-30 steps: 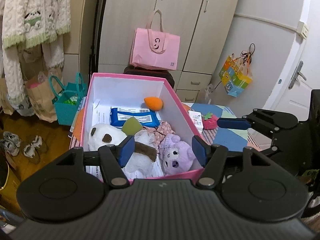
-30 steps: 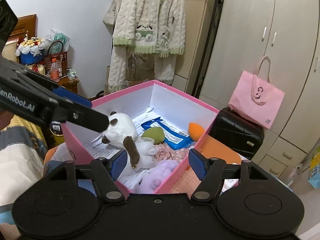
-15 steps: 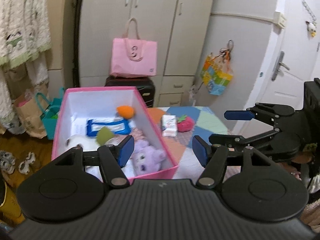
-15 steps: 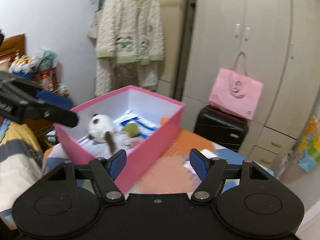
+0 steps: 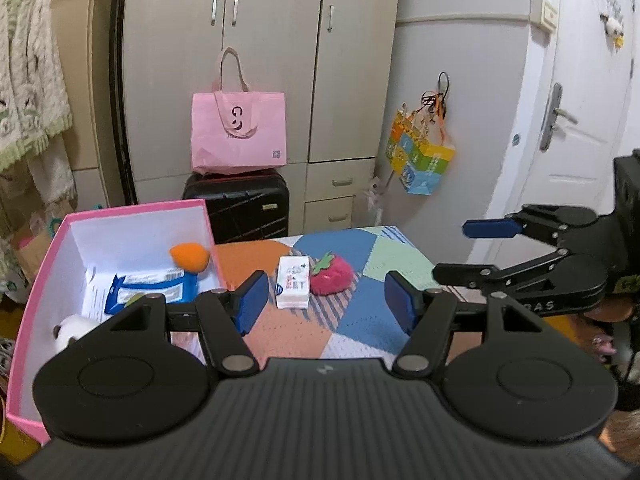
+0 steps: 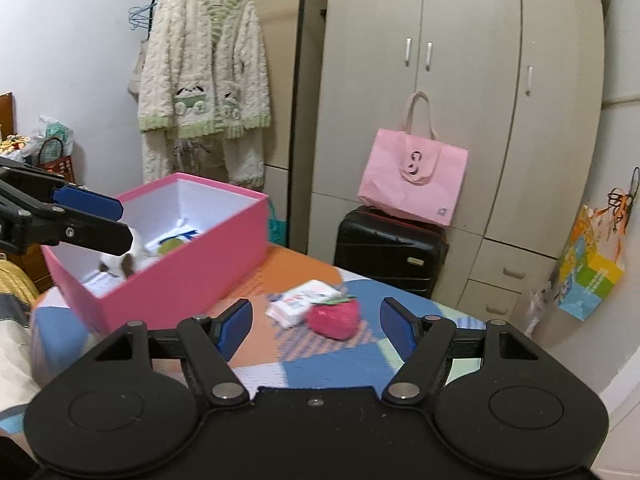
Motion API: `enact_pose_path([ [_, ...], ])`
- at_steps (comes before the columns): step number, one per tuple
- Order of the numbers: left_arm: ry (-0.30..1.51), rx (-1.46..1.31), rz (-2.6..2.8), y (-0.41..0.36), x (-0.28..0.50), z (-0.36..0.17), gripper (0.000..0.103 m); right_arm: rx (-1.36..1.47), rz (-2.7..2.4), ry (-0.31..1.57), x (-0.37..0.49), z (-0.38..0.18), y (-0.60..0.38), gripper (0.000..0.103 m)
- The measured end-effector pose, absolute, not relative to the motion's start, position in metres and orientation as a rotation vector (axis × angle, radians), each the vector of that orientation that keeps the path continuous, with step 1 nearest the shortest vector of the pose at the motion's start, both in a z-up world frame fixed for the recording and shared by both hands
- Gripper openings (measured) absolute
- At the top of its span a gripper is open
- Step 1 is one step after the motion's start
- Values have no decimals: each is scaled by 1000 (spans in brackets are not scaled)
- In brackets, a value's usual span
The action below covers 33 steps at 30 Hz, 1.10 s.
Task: Organize soft objects
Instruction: 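Move both tools toward the tissue box and strawberry plush, then grasp the white tissue box with the left tool while the right tool grasps the strawberry plush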
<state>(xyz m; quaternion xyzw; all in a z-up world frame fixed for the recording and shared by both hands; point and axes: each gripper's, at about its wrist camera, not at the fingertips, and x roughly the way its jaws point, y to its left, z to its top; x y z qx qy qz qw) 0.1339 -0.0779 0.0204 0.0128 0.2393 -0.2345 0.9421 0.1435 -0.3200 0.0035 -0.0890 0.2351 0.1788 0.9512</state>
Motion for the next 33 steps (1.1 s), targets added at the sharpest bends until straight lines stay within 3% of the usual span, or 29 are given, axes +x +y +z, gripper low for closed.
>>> enact_pose_path([
  [11,516,37,-411,-135,175,-9,63,-221,426,433,182,-12,-365,75],
  [20,603,-20,-329,-169,240,-32,60,-296,561,480,230,-59,-350,75],
  [33,705,-220,-167,-165,309,-85,56,-328,654,578,298,-106,-322,76],
])
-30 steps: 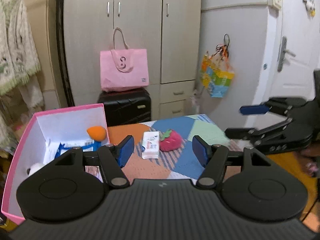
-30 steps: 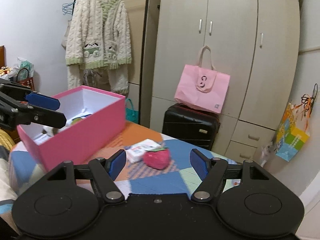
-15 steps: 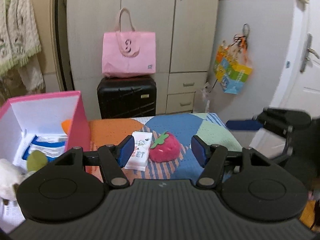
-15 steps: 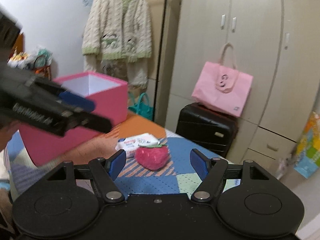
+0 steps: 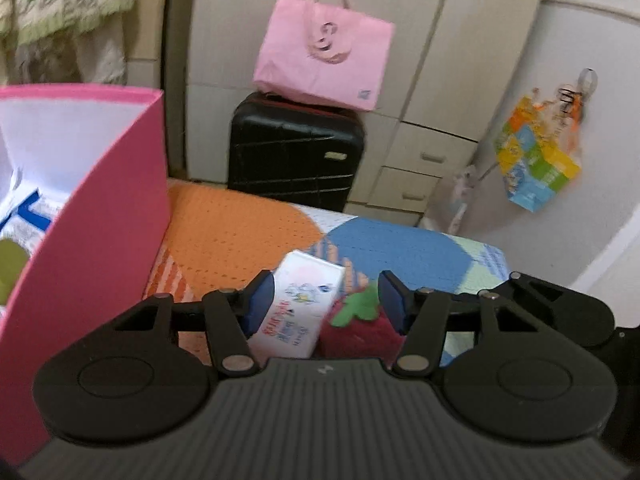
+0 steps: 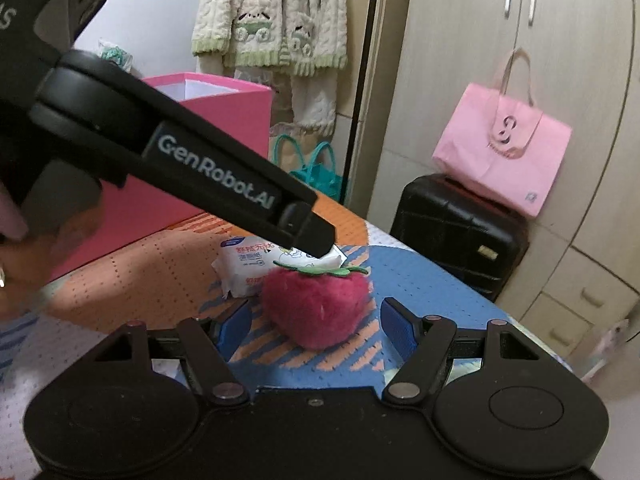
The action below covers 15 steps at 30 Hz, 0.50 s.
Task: Organize soft objects
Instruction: 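Grasp the white tissue box with the left tool while the right tool grasps the strawberry plush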
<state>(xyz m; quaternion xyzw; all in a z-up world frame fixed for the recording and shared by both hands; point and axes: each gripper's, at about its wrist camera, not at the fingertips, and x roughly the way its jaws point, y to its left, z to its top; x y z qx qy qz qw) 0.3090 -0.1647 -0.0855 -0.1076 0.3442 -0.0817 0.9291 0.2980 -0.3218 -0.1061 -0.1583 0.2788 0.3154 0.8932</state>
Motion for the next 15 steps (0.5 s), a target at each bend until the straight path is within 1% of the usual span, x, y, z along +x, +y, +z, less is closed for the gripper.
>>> enact_pose_path([
  [7,721,-212,-142,-164,319,-96,56,-300,694,592,317,-114,-318,75],
  [9,725,-197,-140,-167,320,-98,56,-247,722,576,315,-112,-322,73],
  [11,722,-183,-137,-169,320,-100,56,-249,723,574,313,-111,-322,64],
  [15,730,-170,-150,-169,321,-99,56,-273,699,574,310,-112,-323,62],
])
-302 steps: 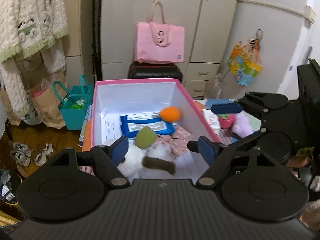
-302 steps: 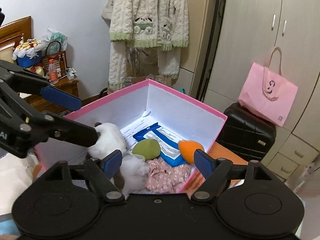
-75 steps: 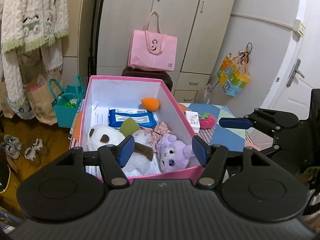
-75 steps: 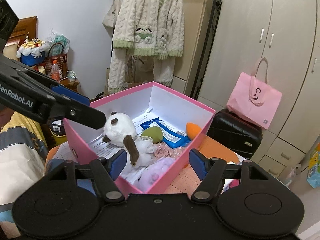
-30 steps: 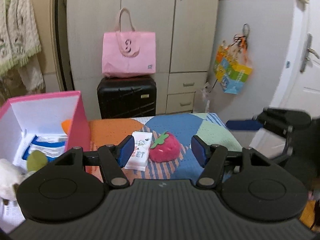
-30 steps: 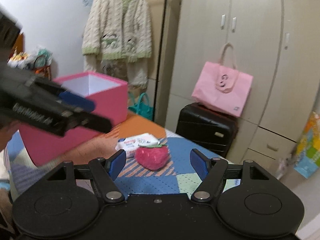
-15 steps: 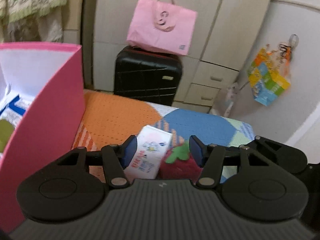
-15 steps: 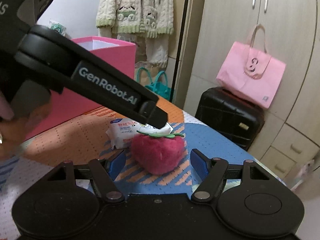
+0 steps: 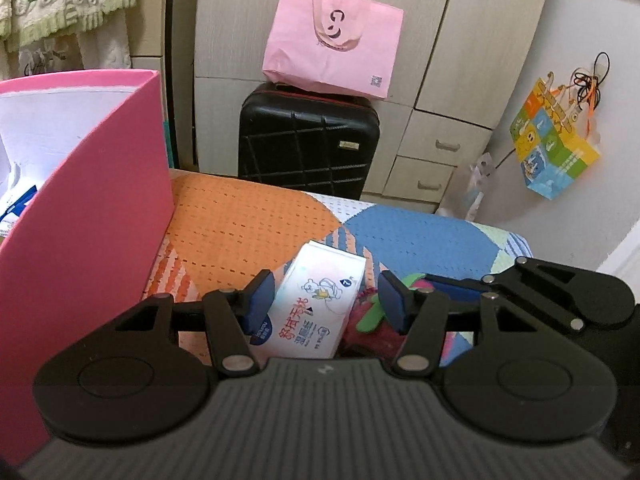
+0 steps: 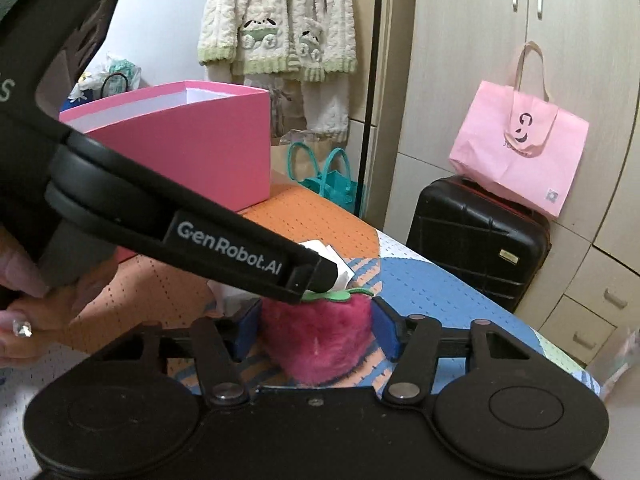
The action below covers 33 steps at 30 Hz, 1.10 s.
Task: Organize soft objects
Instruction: 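Grasp the white tissue box with the left tool while the right tool grasps the strawberry plush, then lift and carry the tissue box and strawberry plush over the pink box with both tools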
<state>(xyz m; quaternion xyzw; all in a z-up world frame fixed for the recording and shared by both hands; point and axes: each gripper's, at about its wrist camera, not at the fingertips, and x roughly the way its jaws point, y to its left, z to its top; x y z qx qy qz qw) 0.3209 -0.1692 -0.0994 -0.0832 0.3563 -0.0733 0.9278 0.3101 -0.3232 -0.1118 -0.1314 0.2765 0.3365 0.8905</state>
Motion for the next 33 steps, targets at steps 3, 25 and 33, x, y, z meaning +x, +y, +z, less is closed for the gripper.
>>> enact_pose_path([
  [3,732,-128,-159,-173,319,-99,57,-261,661,583,312,-111,-329,62],
  [25,710,-49,-170,-183,317,-115,39,-159,578,613,313,-125,-362,60],
  [33,687,-78,-189,-176,299,-110,39,-119,502,614,300,-120,-370,60],
])
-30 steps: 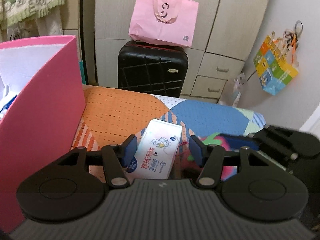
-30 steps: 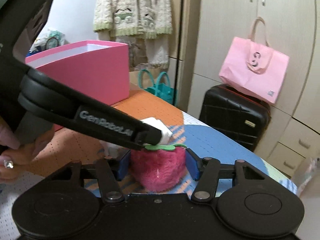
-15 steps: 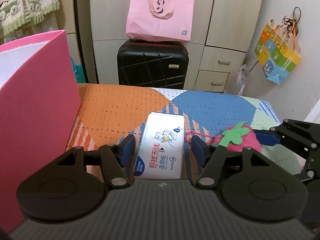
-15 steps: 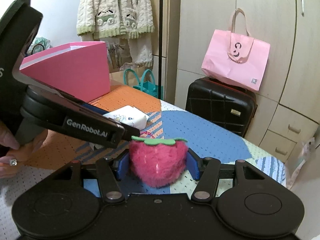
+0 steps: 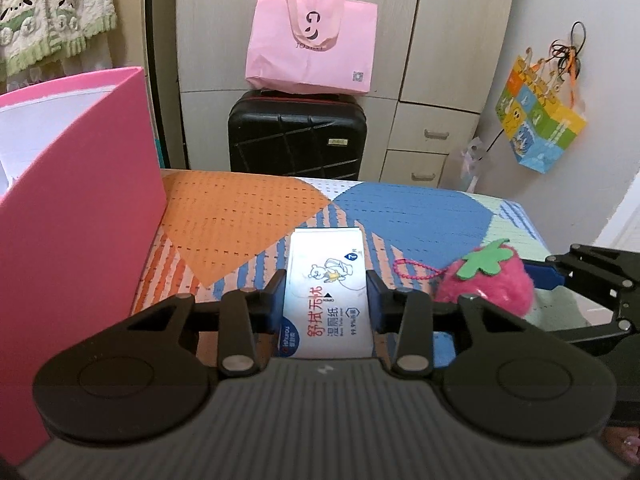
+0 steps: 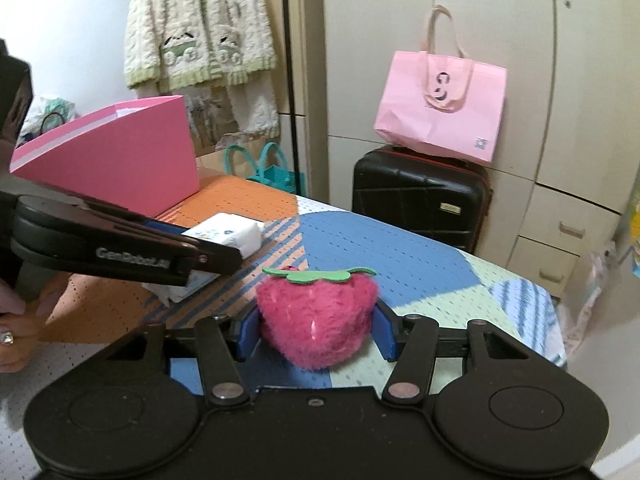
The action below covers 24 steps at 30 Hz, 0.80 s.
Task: Organize soft objects
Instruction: 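Lift and carry the tissue box and strawberry plush over the pink box with both tools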
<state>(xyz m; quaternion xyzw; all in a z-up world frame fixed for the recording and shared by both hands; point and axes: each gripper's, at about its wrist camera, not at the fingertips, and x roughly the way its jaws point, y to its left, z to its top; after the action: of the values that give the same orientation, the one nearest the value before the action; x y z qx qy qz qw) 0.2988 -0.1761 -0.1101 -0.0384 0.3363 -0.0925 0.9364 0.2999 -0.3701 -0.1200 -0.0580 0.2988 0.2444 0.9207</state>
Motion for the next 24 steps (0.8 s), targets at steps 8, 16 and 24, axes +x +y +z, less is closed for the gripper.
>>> enact_pose_path([
  [8,705,-134,-236,-165,276,-101,39,-99,456,611,270,-111,-374,60],
  [16,711,-178,-278,-155,250,-95,39,-55,417,605,232,-103,-375,61],
  [24,746,-166,-344,-151,223,-86,39,-42,401,634,201,-102,-374,61],
])
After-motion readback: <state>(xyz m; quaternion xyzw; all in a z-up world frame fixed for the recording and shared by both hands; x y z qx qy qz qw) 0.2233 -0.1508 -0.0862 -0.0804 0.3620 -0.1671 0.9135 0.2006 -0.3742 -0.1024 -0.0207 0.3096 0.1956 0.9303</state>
